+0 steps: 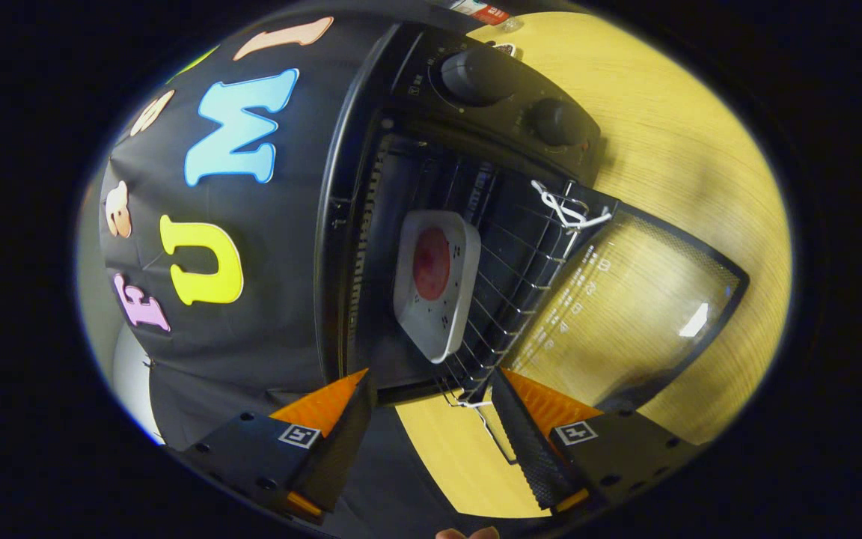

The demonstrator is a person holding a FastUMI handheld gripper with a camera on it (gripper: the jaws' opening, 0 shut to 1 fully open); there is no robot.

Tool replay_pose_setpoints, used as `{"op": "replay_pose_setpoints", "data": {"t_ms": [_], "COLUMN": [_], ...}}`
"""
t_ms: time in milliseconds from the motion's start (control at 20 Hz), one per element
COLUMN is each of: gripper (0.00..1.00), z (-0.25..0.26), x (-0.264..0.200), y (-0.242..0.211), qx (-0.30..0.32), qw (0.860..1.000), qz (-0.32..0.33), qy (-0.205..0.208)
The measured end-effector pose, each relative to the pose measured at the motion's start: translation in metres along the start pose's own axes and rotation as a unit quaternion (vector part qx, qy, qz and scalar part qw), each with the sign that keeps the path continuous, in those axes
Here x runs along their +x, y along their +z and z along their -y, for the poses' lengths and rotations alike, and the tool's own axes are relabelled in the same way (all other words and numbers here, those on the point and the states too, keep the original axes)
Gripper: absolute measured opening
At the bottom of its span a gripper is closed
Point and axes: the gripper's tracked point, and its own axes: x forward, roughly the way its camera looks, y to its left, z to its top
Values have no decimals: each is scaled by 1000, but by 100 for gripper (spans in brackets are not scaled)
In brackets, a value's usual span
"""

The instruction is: Open the toaster oven, put the food inside, and close the toaster oven door.

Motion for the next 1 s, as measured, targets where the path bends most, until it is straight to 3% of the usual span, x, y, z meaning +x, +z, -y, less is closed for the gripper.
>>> {"op": "replay_pose_setpoints", "data": {"t_ms": [200,350,500,700,1000], "gripper": [98,97,97,98,98], "z": [7,17,27,55,119], "x": [-31,-50,-64,-70,-84], "y": [-27,-41,-53,-53,-39], "qx": [-84,-188,-290,-408,-442], "qw": [996,981,955,903,849], "qz": [-8,-4,6,22,17], "qy": [-16,-41,-69,-134,-289]}}
